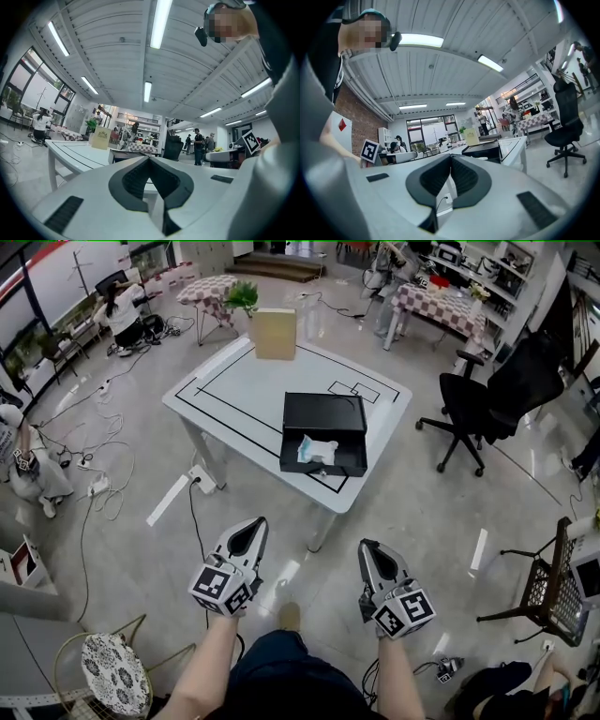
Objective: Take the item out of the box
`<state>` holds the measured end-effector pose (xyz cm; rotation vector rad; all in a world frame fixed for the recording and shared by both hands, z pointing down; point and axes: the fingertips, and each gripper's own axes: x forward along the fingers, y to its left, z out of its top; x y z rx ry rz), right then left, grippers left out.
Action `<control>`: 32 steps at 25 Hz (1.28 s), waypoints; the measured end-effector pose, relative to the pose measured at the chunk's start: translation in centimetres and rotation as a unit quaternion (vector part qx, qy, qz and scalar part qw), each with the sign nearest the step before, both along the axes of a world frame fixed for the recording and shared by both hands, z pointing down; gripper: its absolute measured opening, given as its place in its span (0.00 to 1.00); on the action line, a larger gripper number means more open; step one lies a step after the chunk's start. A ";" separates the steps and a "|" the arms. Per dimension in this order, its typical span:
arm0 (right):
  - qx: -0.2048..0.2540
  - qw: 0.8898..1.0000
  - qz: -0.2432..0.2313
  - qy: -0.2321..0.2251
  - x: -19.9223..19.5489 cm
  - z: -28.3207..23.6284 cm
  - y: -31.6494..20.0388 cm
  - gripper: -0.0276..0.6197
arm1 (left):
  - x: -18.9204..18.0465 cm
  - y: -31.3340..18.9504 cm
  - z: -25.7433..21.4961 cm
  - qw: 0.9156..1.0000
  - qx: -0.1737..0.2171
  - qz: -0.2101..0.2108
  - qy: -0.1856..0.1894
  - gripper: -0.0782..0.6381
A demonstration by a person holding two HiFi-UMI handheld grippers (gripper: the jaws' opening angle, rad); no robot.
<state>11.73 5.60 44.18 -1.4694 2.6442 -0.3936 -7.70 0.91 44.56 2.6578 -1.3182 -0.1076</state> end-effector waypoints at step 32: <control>-0.019 1.000 -0.014 0.018 -1.4 1.7 -12.3 0.05 | 1.0 -12.2 1.7 1.000 -0.016 0.018 0.000 0.12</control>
